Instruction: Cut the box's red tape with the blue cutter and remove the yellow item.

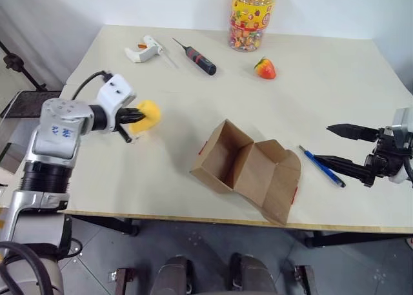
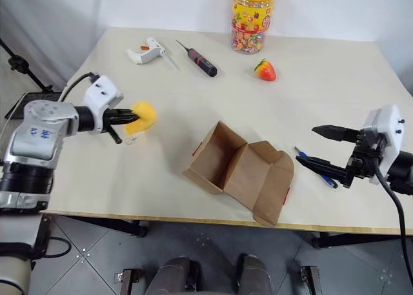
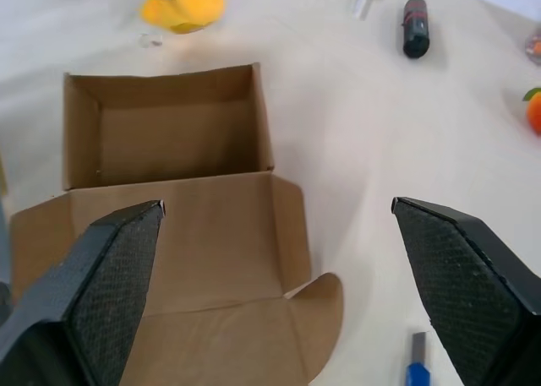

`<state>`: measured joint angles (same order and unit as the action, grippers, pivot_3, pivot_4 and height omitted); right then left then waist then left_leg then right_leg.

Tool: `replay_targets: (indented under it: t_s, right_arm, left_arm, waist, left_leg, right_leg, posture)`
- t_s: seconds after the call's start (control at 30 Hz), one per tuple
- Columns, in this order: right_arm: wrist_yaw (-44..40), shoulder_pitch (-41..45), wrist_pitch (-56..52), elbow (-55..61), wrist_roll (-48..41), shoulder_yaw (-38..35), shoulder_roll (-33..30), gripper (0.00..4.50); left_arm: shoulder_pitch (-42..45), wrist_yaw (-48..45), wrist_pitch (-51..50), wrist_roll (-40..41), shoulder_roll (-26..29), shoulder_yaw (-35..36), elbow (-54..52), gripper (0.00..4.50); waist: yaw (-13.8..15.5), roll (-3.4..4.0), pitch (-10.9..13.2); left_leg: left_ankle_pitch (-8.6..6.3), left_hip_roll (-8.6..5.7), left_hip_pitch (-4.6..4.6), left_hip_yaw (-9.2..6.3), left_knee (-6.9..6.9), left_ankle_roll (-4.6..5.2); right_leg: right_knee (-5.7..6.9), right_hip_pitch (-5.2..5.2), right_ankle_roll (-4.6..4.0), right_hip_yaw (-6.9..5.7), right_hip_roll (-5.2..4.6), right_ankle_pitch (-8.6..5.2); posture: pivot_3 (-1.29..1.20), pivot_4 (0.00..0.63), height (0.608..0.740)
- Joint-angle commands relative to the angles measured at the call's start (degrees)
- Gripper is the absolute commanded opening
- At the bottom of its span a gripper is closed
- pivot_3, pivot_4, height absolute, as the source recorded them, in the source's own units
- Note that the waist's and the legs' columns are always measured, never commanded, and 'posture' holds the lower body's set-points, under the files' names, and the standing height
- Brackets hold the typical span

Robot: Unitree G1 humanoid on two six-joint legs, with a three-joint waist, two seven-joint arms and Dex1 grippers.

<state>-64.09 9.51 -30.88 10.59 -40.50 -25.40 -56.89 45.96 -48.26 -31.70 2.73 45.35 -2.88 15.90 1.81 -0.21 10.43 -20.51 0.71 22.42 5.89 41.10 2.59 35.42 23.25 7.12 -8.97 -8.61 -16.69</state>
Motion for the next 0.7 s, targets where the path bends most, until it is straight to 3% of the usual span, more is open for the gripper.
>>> replay_targets:
  t_s: [0.03,0.37,0.47,0.7]
  right_arm:
    - [-1.0,2.8,1.8,-1.8,1.0,1.4,-0.2,4.50]
    - [-3.9,5.3,3.2,-7.0,2.9,3.5,-0.6,4.50]
    - [-5.4,5.0,5.0,-9.3,5.0,4.2,-1.4,4.50]
    - [-13.7,0.8,14.5,-18.6,11.3,5.6,-3.1,4.50]
  left_arm:
    - [-0.4,0.1,-0.9,2.3,0.6,3.4,-4.6,1.32]
    - [-8.7,-4.7,-4.9,10.0,5.6,11.4,-10.4,4.35]
    - [-13.6,-8.6,-6.6,19.5,3.1,18.6,-13.3,4.45]
    - [-30.4,-10.1,8.0,20.8,0.9,25.6,-19.5,4.45]
  waist:
    - [0.1,0.00,0.0]
    - [-0.5,0.01,0.0]
    - [-0.5,0.01,0.0]
    - [-0.5,0.01,0.0]
  left_leg:
    - [0.00,0.00,0.02,0.01,0.02,0.00]
    - [0.00,0.04,-0.07,0.11,-0.07,-0.01]
    - [0.00,0.07,-0.07,0.12,-0.06,-0.01]
    - [-0.01,0.04,-0.16,0.13,-0.08,-0.02]
  right_leg:
    - [0.00,0.00,0.00,0.01,-0.01,0.00]
    - [0.01,0.02,-0.02,0.04,-0.01,-0.01]
    - [0.03,0.02,-0.03,0.06,-0.01,-0.01]
    - [0.03,-0.05,-0.03,0.08,-0.06,-0.01]
  posture:
    - [0.00,0.150,0.740]
    - [0.00,0.150,0.740]
    - [0.00,0.150,0.740]
    - [0.00,0.150,0.740]
